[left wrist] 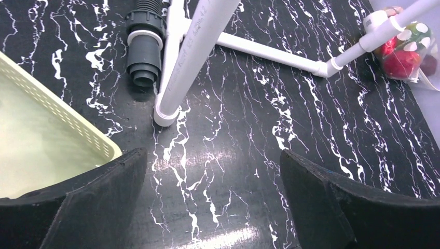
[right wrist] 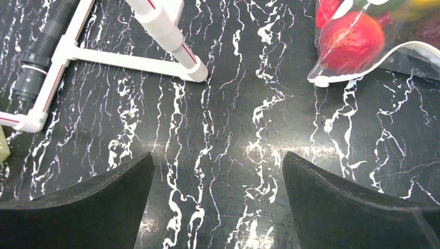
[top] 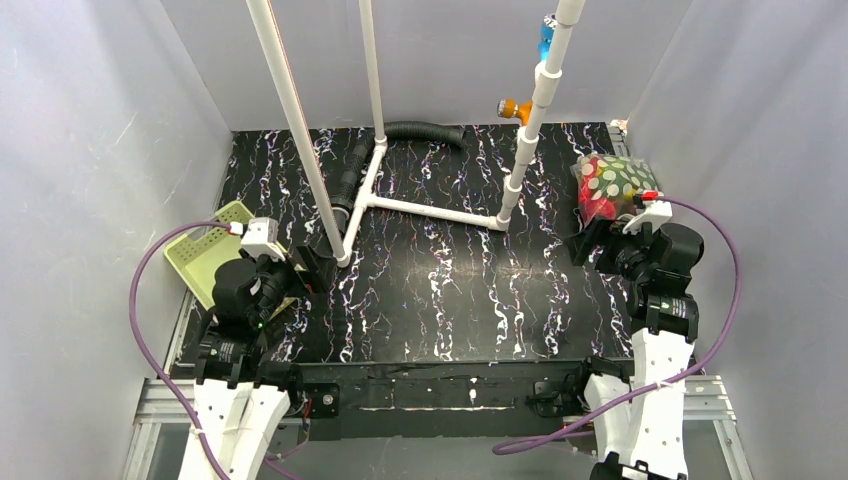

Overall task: Open the zip-top bag and remove the fake food
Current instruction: Pick up the zipper food storage bag at the center of the board.

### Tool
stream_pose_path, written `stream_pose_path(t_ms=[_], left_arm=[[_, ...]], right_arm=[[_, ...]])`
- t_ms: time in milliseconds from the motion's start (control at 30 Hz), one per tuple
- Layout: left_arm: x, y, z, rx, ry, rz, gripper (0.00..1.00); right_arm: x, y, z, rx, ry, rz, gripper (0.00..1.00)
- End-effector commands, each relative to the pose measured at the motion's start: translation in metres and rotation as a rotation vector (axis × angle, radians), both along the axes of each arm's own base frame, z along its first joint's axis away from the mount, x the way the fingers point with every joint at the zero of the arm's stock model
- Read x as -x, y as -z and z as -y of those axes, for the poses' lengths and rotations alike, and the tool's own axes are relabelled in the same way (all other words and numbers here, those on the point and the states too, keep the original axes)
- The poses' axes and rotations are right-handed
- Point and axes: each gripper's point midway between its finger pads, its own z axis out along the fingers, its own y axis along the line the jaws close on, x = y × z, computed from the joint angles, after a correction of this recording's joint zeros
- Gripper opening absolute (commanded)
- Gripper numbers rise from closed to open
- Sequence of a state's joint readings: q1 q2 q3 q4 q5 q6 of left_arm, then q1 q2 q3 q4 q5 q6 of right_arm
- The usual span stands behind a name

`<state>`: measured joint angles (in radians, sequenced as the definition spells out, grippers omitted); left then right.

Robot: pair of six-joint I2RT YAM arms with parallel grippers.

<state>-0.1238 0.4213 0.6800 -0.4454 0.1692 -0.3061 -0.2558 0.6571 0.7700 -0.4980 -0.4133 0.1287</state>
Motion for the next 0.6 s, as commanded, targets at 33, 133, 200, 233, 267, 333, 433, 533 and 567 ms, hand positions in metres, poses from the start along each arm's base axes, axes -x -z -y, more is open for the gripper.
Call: stream_pose_path(t_ms=[33, 133, 200, 233, 267, 333, 433, 533, 567], left_arm=[[0.003, -0.007, 0.013, 0.019, 0.076, 0.030, 1.00], [0.002, -0.005, 0.013, 0.018, 0.073, 0.029, 0.99], [0.000, -0.005, 0.011, 0.017, 0.063, 0.027, 1.00], [0.000, -0.004, 0.011, 0.016, 0.058, 0.024, 1.00], [-0.001, -0.004, 0.010, 0.015, 0.056, 0.024, 0.99], [-0.002, -0.003, 0.010, 0.014, 0.054, 0.022, 1.00], [-0.002, -0.003, 0.010, 0.016, 0.054, 0.021, 1.00], [-0.002, -0.003, 0.011, 0.016, 0.059, 0.021, 0.99], [-0.002, -0.003, 0.012, 0.018, 0.065, 0.022, 0.99]], right_arm=[[-0.003, -0.017, 0.004, 0.099, -0.044, 0.066, 1.00], [0.008, -0.018, -0.021, 0.219, -0.323, 0.137, 1.00], [0.014, -0.017, -0.027, 0.262, -0.397, 0.146, 1.00], [0.014, -0.018, -0.025, 0.286, -0.406, 0.149, 1.00], [0.014, -0.016, -0.024, 0.310, -0.417, 0.144, 1.00], [0.014, -0.011, -0.020, 0.347, -0.427, 0.130, 1.00], [0.008, -0.003, -0.008, 0.380, -0.382, 0.095, 1.00], [-0.011, 0.010, 0.024, 0.444, -0.250, 0.008, 1.00], [-0.017, 0.016, 0.035, 0.479, -0.219, -0.030, 1.00]])
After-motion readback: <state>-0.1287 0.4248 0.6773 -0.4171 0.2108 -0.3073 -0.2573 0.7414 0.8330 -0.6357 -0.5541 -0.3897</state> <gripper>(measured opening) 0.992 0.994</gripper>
